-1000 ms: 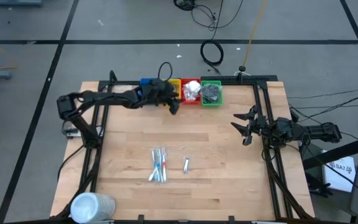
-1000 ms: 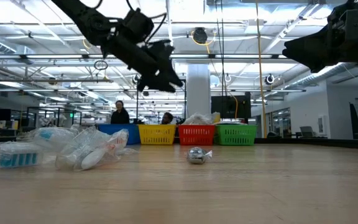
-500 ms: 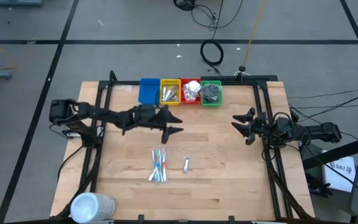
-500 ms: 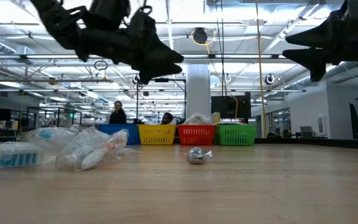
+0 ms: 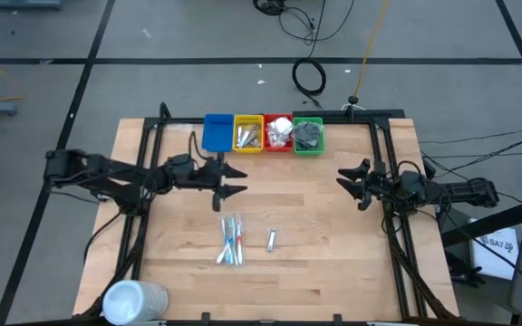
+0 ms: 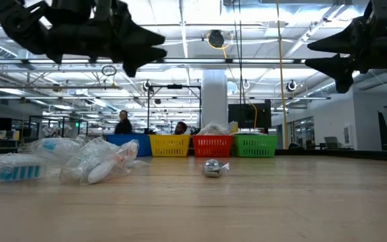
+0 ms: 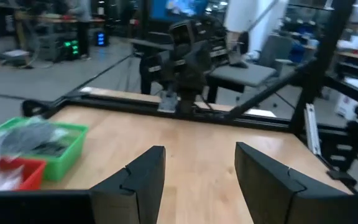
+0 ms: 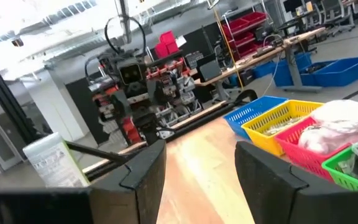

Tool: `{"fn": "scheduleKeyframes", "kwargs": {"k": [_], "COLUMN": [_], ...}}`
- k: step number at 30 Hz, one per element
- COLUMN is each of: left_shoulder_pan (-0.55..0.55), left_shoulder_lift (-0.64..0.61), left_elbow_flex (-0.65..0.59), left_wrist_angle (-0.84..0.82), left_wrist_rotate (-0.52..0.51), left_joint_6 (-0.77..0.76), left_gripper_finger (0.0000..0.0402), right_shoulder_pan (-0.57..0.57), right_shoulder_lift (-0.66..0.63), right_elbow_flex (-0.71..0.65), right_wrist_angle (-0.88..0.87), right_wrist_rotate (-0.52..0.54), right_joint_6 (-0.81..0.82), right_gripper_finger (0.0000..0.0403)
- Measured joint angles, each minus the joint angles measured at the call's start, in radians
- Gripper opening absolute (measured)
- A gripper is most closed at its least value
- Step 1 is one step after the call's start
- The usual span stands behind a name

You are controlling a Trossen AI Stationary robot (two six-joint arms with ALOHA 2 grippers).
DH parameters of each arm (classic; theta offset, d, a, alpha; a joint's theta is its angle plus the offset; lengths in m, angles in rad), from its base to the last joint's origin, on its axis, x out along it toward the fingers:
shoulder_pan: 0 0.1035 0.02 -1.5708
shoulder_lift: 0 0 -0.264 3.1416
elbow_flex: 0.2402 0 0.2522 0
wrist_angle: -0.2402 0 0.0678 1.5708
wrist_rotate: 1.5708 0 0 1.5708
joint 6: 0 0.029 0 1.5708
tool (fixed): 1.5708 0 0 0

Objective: Pick & Place Travel size toiletries
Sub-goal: Put the nail cutter into the yellow bin

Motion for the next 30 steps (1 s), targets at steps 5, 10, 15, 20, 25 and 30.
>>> {"fn": "scheduleKeyframes", "kwargs": {"k": [5, 10, 15, 20, 25, 30], "left_shoulder_pan": [0.000, 0.000, 0.001, 0.001, 0.001, 0.001], "left_shoulder_lift": [-0.024, -0.023, -0.023, -0.023, -0.023, -0.023], "left_elbow_flex": [-0.047, -0.048, -0.048, -0.048, -0.048, -0.047], "left_wrist_angle": [0.008, 0.016, 0.016, 0.015, 0.010, -0.001], "left_wrist_rotate": [-0.053, -0.059, -0.078, -0.083, -0.085, -0.084], "left_joint_6": [-0.054, -0.054, -0.055, -0.056, -0.060, -0.075], "left_gripper_finger": [0.0191, 0.0191, 0.0191, 0.0191, 0.0191, 0.0191], "right_shoulder_pan": [0.006, 0.057, 0.102, 0.141, 0.178, 0.199], "right_shoulder_lift": [0.104, 0.403, 0.820, 1.211, 1.513, 1.684], "right_elbow_flex": [0.000, 0.030, 0.151, 0.331, 0.535, 0.698], "right_wrist_angle": [0.163, 0.292, 0.327, 0.363, 0.363, 0.339], "right_wrist_rotate": [-0.052, -0.105, -0.107, -0.161, -0.295, -0.359], "right_joint_6": [-0.061, -0.144, -0.189, -0.284, -0.435, -0.574], "right_gripper_finger": [0.0180, 0.0180, 0.0180, 0.0180, 0.0190, 0.0214]}}
